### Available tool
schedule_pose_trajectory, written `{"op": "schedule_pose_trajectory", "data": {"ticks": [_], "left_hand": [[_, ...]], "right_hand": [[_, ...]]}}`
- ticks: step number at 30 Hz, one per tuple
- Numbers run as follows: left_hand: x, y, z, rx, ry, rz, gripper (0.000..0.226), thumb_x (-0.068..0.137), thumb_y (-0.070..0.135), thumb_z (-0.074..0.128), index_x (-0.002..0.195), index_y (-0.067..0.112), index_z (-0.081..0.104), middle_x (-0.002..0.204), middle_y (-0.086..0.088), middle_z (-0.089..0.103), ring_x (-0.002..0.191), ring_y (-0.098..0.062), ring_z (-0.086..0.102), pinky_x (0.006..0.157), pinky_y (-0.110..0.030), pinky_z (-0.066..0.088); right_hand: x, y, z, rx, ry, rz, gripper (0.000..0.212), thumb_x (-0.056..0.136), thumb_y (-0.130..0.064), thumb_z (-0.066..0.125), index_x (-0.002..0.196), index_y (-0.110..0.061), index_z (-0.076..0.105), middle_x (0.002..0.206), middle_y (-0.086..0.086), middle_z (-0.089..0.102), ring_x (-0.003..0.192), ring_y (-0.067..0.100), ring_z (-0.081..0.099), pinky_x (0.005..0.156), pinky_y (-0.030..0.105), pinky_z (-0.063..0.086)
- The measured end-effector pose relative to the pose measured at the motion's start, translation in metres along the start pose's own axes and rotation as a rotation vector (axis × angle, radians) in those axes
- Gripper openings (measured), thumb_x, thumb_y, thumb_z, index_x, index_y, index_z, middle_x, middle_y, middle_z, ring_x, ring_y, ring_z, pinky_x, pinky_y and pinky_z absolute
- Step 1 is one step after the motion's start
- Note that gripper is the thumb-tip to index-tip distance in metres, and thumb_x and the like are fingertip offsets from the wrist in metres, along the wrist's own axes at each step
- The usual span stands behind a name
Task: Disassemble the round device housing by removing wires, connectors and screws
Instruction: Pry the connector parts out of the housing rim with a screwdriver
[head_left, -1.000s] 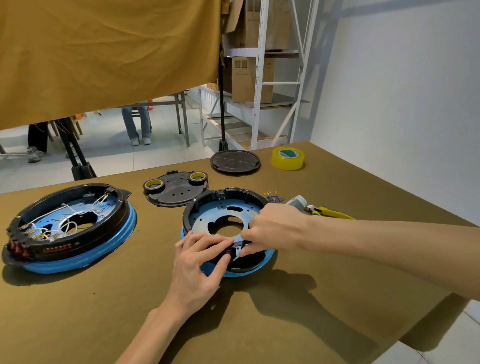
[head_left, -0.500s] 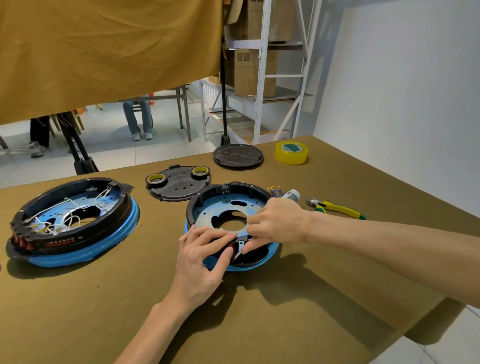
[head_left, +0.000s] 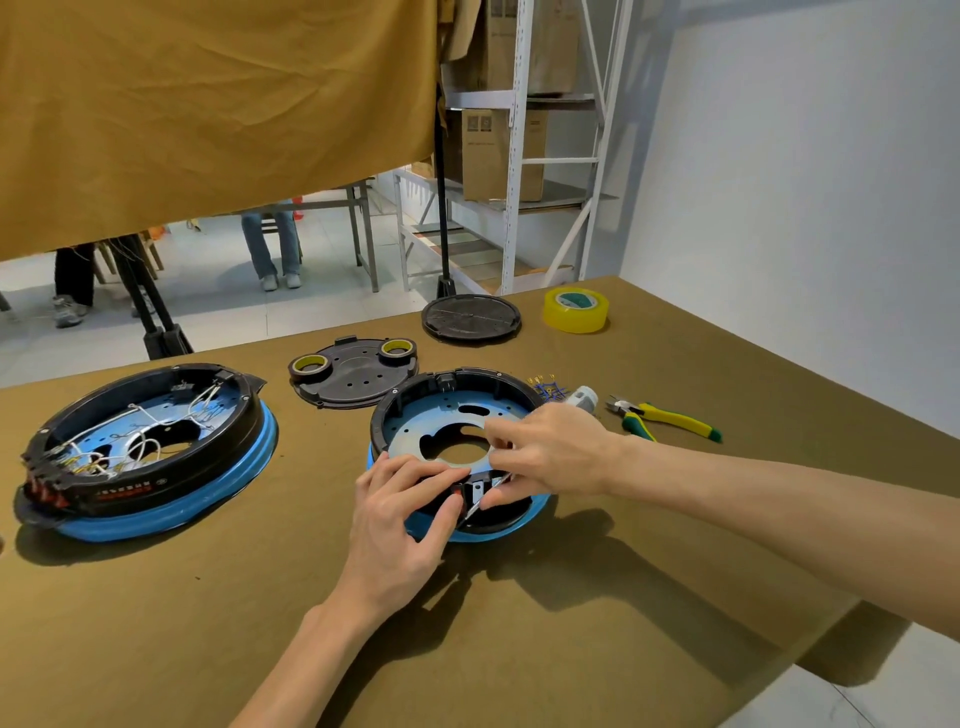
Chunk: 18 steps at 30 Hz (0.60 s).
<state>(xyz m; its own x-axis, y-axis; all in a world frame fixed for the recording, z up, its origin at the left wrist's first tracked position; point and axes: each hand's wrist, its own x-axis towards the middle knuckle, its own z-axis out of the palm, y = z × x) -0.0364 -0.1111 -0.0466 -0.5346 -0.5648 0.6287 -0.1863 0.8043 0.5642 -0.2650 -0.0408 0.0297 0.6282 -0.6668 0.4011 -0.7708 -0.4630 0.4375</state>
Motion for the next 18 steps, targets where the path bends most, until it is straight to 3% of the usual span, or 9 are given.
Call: {"op": "schedule_pose_trajectory", "data": {"ticks": [3, 7, 10, 14, 16, 18], "left_hand": [[0.000, 0.000, -0.001, 0.002, 0.000, 0.010, 0.035, 0.095, 0.050, 0.055, 0.123, 0.036, 0.072, 0.118, 0.025, 0.066, 0.124, 0.001, 0.048, 0.117, -0.029, 0.019], [0.000, 0.000, -0.001, 0.003, -0.001, 0.005, 0.035, 0.095, 0.050, 0.056, 0.122, 0.036, 0.072, 0.118, 0.025, 0.066, 0.125, -0.003, 0.050, 0.117, -0.031, 0.020], [0.000, 0.000, -0.001, 0.005, -0.004, 0.000, 0.035, 0.094, 0.051, 0.056, 0.123, 0.037, 0.071, 0.118, 0.026, 0.065, 0.126, -0.005, 0.049, 0.118, -0.030, 0.019], [-0.001, 0.001, -0.001, 0.020, -0.004, 0.000, 0.034, 0.094, 0.051, 0.057, 0.123, 0.038, 0.071, 0.119, 0.025, 0.065, 0.127, -0.002, 0.049, 0.119, -0.025, 0.014], [-0.001, 0.001, 0.000, 0.029, -0.002, 0.003, 0.034, 0.094, 0.051, 0.058, 0.123, 0.039, 0.070, 0.119, 0.025, 0.065, 0.126, -0.001, 0.049, 0.120, -0.023, 0.013], [0.000, 0.001, 0.000, 0.042, -0.002, 0.013, 0.033, 0.094, 0.050, 0.059, 0.123, 0.039, 0.069, 0.119, 0.025, 0.065, 0.126, 0.000, 0.049, 0.119, -0.024, 0.015]], "right_hand": [[-0.029, -0.019, 0.000, -0.023, 0.025, 0.155, 0.046, 0.102, -0.057, 0.049, 0.095, -0.014, 0.063, 0.090, 0.003, 0.053, 0.049, 0.012, 0.036, 0.039, 0.029, 0.038], [-0.077, -0.047, 0.003, 0.092, -0.105, 0.287, 0.041, 0.103, -0.059, 0.045, 0.093, -0.020, 0.053, 0.086, -0.006, 0.049, 0.057, 0.008, 0.034, 0.045, 0.028, 0.041], [-0.086, -0.056, 0.002, 0.240, -0.186, 0.471, 0.036, 0.103, -0.061, 0.039, 0.096, -0.027, 0.045, 0.088, -0.014, 0.043, 0.065, 0.004, 0.035, 0.058, 0.023, 0.040], [-0.076, -0.053, 0.001, 0.446, -0.143, 0.613, 0.023, 0.101, -0.052, 0.051, 0.102, -0.030, 0.046, 0.099, -0.013, 0.047, 0.086, 0.004, 0.043, 0.078, 0.022, 0.044], [-0.071, -0.059, 0.002, 0.410, -0.024, 0.594, 0.020, 0.099, -0.040, 0.059, 0.096, -0.022, 0.054, 0.095, -0.008, 0.052, 0.084, 0.009, 0.046, 0.075, 0.026, 0.046], [-0.058, -0.067, -0.001, 0.391, 0.072, 0.602, 0.023, 0.099, -0.041, 0.060, 0.089, -0.020, 0.058, 0.085, -0.008, 0.058, 0.074, 0.008, 0.050, 0.067, 0.025, 0.046]]}}
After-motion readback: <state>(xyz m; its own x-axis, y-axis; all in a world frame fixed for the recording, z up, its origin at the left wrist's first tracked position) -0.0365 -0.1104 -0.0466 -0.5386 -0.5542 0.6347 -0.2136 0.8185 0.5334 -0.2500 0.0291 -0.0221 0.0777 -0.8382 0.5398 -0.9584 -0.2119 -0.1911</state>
